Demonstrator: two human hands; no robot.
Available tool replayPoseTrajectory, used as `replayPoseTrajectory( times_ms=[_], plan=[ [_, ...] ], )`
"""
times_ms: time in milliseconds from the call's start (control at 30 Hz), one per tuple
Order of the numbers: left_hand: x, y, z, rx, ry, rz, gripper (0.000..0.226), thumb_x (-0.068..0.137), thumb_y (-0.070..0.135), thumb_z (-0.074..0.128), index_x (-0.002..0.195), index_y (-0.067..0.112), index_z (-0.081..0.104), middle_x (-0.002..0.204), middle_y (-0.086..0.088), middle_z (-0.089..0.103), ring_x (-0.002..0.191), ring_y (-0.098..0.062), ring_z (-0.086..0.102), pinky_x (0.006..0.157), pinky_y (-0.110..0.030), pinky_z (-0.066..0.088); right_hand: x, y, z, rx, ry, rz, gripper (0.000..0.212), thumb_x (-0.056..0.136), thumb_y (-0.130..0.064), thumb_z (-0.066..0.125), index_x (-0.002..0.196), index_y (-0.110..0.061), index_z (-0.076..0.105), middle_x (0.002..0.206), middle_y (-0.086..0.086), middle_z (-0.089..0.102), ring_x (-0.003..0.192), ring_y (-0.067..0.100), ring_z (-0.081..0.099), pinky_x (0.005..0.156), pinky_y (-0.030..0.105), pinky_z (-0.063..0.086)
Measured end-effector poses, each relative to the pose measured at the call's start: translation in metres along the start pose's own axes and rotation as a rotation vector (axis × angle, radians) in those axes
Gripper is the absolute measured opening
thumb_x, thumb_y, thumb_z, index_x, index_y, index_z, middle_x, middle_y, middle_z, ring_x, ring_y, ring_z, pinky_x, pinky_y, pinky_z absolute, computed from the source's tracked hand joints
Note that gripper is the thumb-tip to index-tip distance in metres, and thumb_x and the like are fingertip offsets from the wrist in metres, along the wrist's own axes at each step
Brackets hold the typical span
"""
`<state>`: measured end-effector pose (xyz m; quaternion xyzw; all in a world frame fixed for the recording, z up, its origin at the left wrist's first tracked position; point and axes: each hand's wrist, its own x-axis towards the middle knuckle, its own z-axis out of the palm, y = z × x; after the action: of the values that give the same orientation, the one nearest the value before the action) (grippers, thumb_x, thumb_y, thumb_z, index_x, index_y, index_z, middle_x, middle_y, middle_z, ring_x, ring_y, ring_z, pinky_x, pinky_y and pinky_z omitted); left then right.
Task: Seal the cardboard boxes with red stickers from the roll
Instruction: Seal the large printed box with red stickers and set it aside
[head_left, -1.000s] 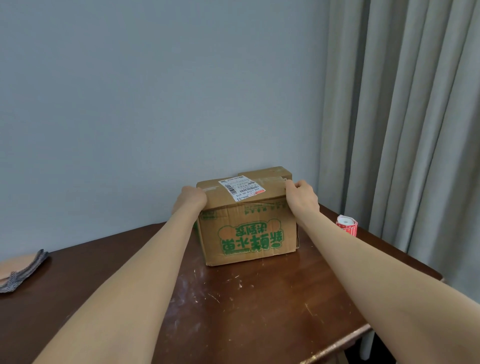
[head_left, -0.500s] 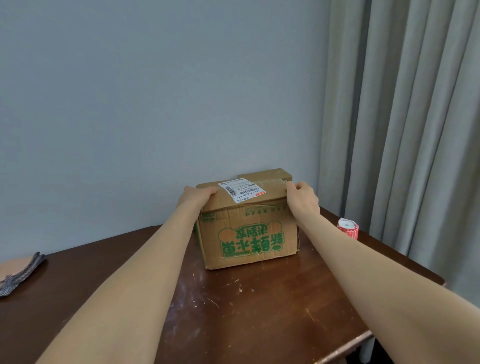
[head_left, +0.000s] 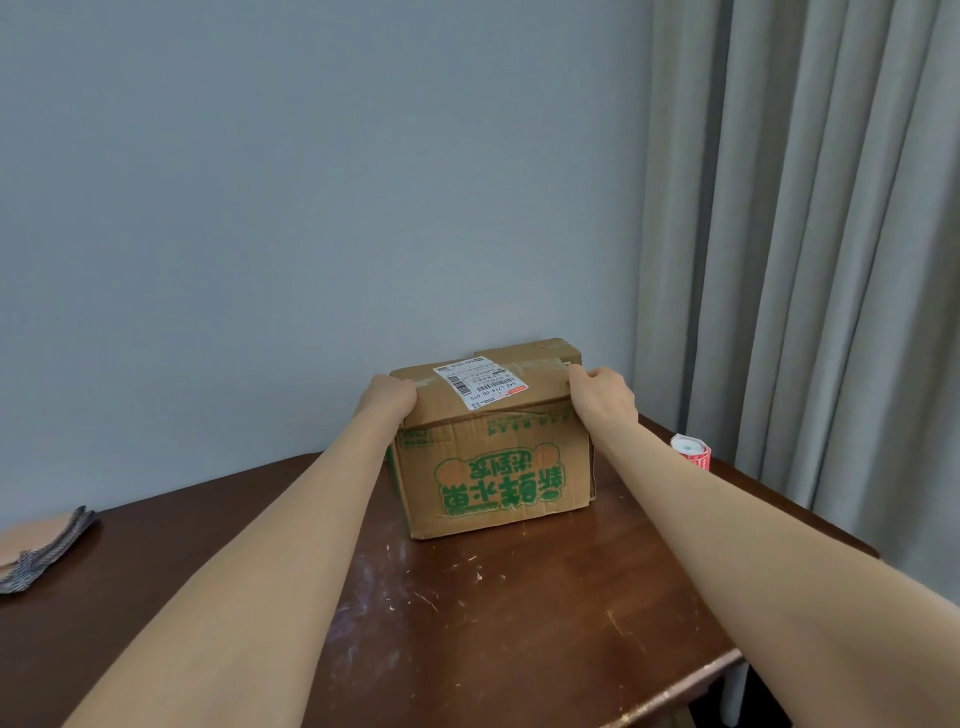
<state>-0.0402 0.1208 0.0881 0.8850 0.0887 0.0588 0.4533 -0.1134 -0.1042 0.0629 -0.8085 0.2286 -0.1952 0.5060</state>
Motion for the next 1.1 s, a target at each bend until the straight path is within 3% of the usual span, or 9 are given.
replayPoseTrajectory(
  times_ms=[133,267,433,600,733,800,833,900,1100],
  plan=[
    [-0.006,-0.002,-0.002,0.096,0.061,0.024,0.031,0.096,0.004,0.035,0.121,-0.005,0.051,0.115,-0.021,0.056,0.107,-0.034,0.054,0.086,-0.037,0.044,0.0,0.003,-0.003,0.066,0.014,0.027,0.039,0.097,-0.038,0.043,0.12,-0.011,0.058,0.1,0.006,0.059,0.085,0.023,0.052,0.072,0.03,0.041],
    [-0.008,-0.002,-0.005,0.131,0.091,0.056,0.04,0.095,0.004,0.035,0.133,0.002,0.044,0.136,-0.018,0.048,0.121,-0.035,0.048,0.095,-0.037,0.042,-0.002,0.003,-0.004,0.029,0.019,0.01,0.045,0.096,-0.048,0.041,0.116,-0.014,0.061,0.096,0.003,0.058,0.085,0.024,0.054,0.07,0.031,0.043],
    [-0.013,0.003,-0.002,0.116,0.019,0.111,0.053,0.1,0.022,0.036,0.149,0.007,0.024,0.154,-0.012,0.027,0.138,-0.031,0.031,0.108,-0.037,0.03,-0.013,-0.003,0.002,-0.027,-0.032,0.079,0.075,0.067,-0.072,0.051,0.117,-0.017,0.057,0.11,0.007,0.061,0.094,0.028,0.06,0.081,0.038,0.051],
    [-0.007,-0.001,-0.009,0.109,0.002,0.082,0.06,0.096,0.033,0.039,0.148,0.008,0.025,0.154,-0.01,0.029,0.138,-0.032,0.031,0.109,-0.04,0.031,-0.01,-0.002,-0.005,-0.041,-0.035,0.03,0.046,0.083,-0.059,0.05,0.101,-0.018,0.061,0.073,0.0,0.069,0.07,0.017,0.068,0.073,0.032,0.054],
    [-0.003,0.001,-0.01,0.072,0.03,0.085,0.051,0.099,0.025,0.036,0.147,0.009,0.03,0.152,-0.011,0.033,0.137,-0.032,0.032,0.108,-0.038,0.03,-0.005,-0.007,-0.009,-0.106,-0.02,-0.011,0.038,0.089,-0.051,0.048,0.094,-0.017,0.064,0.082,0.006,0.069,0.08,0.026,0.068,0.081,0.04,0.056],
    [-0.002,0.003,-0.008,0.057,-0.011,0.128,0.04,0.097,0.02,0.038,0.134,0.01,0.049,0.142,-0.012,0.046,0.128,-0.03,0.043,0.104,-0.037,0.036,-0.002,-0.01,-0.008,-0.103,-0.014,0.0,0.038,0.092,-0.046,0.046,0.097,-0.014,0.064,0.086,0.007,0.067,0.079,0.028,0.068,0.082,0.04,0.056],
    [-0.001,0.002,-0.007,0.051,-0.03,0.15,0.029,0.096,0.019,0.041,0.115,0.01,0.061,0.127,-0.013,0.057,0.115,-0.028,0.051,0.097,-0.037,0.041,0.0,-0.011,-0.007,-0.099,-0.01,0.021,0.037,0.094,-0.044,0.045,0.099,-0.013,0.064,0.082,0.006,0.064,0.077,0.029,0.068,0.083,0.039,0.056],
    [-0.002,0.0,-0.01,0.043,-0.031,0.158,0.023,0.093,0.018,0.045,0.078,0.011,0.061,0.097,-0.01,0.062,0.09,-0.027,0.055,0.079,-0.034,0.044,0.002,-0.013,-0.003,-0.07,0.004,0.068,0.035,0.098,-0.041,0.042,0.101,-0.011,0.06,0.077,0.003,0.059,0.075,0.029,0.069,0.085,0.037,0.055],
    [-0.007,-0.009,-0.021,0.087,-0.108,0.13,0.041,0.086,0.051,0.06,0.074,0.013,0.062,0.081,-0.003,0.064,0.085,-0.024,0.061,0.084,-0.037,0.05,0.009,-0.015,0.01,0.073,-0.039,0.103,0.06,0.088,-0.044,0.056,0.132,-0.005,0.042,0.128,0.019,0.05,0.105,0.036,0.058,0.09,0.049,0.052]
  ],
)
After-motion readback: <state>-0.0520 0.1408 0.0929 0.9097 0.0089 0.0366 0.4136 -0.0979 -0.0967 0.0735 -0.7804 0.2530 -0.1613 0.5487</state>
